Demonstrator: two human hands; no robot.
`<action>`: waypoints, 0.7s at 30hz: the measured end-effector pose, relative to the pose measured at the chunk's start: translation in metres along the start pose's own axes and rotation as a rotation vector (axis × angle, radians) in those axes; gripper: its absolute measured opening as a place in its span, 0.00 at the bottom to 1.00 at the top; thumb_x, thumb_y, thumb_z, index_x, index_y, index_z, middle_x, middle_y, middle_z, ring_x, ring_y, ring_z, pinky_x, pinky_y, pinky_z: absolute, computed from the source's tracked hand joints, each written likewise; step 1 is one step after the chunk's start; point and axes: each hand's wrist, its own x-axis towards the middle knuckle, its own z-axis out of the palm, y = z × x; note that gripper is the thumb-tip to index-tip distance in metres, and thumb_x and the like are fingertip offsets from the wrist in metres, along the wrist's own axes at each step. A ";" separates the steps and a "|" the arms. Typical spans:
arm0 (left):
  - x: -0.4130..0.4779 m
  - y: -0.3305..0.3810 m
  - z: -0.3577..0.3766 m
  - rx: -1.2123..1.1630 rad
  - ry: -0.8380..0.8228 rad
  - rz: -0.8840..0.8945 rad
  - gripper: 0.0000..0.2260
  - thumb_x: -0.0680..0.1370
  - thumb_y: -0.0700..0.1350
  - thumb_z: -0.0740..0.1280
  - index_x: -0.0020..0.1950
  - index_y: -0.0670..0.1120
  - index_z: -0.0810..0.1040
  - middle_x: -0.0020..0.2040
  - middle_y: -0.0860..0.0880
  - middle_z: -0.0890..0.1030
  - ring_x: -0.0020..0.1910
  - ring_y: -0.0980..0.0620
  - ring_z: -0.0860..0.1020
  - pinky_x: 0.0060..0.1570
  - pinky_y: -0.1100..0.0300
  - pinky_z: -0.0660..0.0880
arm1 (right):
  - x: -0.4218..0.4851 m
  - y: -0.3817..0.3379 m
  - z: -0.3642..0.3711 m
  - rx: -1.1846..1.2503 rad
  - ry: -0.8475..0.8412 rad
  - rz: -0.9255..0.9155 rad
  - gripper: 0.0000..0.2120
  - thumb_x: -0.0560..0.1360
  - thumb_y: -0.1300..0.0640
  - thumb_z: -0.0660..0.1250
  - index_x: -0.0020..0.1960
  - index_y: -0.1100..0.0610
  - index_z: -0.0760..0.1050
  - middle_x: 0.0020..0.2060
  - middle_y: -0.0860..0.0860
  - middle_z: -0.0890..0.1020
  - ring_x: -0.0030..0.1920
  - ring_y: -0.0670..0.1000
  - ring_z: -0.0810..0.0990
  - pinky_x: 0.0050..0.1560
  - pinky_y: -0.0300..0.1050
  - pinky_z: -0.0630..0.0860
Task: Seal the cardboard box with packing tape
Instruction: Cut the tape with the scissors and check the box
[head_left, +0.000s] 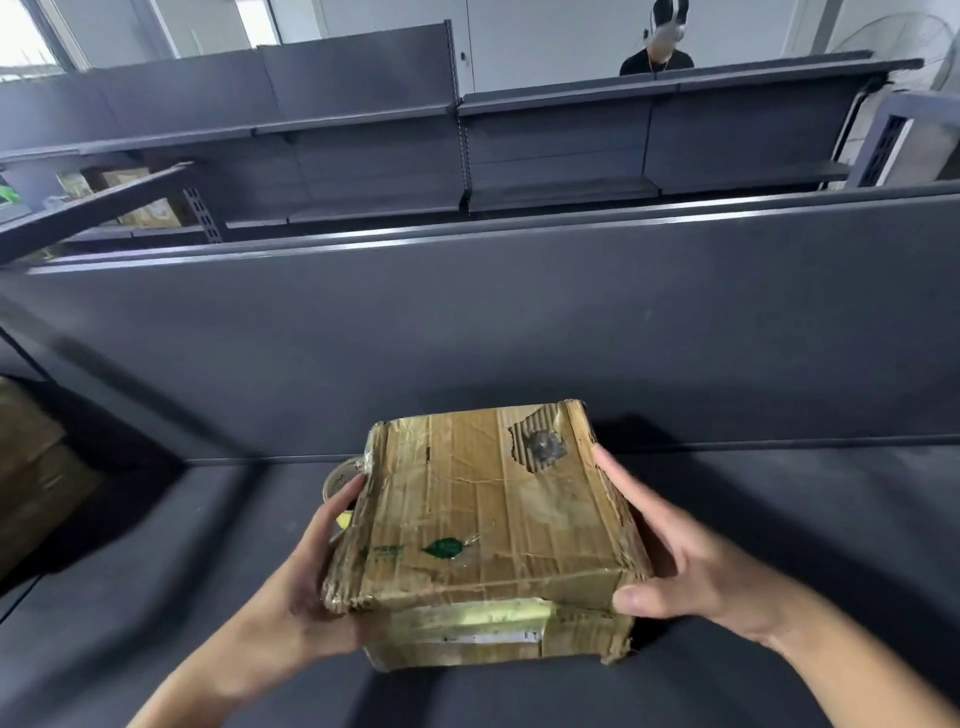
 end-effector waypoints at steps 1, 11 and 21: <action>0.000 -0.002 0.008 0.021 0.019 -0.007 0.53 0.70 0.27 0.78 0.81 0.62 0.54 0.74 0.61 0.74 0.71 0.55 0.76 0.63 0.60 0.77 | 0.000 0.005 0.005 -0.014 0.026 -0.003 0.57 0.62 0.45 0.81 0.80 0.36 0.48 0.78 0.29 0.54 0.78 0.33 0.51 0.81 0.51 0.48; 0.005 0.007 0.042 -0.083 0.294 -0.022 0.38 0.73 0.41 0.72 0.80 0.55 0.60 0.59 0.77 0.78 0.59 0.75 0.77 0.51 0.77 0.73 | 0.004 0.012 0.039 0.201 0.327 0.001 0.49 0.61 0.45 0.79 0.72 0.22 0.57 0.74 0.23 0.57 0.74 0.28 0.53 0.78 0.45 0.49; 0.003 0.007 0.043 -0.132 0.324 -0.048 0.40 0.72 0.43 0.80 0.77 0.63 0.65 0.62 0.73 0.78 0.62 0.68 0.79 0.54 0.68 0.77 | 0.026 -0.010 0.014 0.055 0.346 0.287 0.52 0.69 0.59 0.79 0.79 0.34 0.51 0.72 0.37 0.69 0.70 0.45 0.68 0.75 0.47 0.59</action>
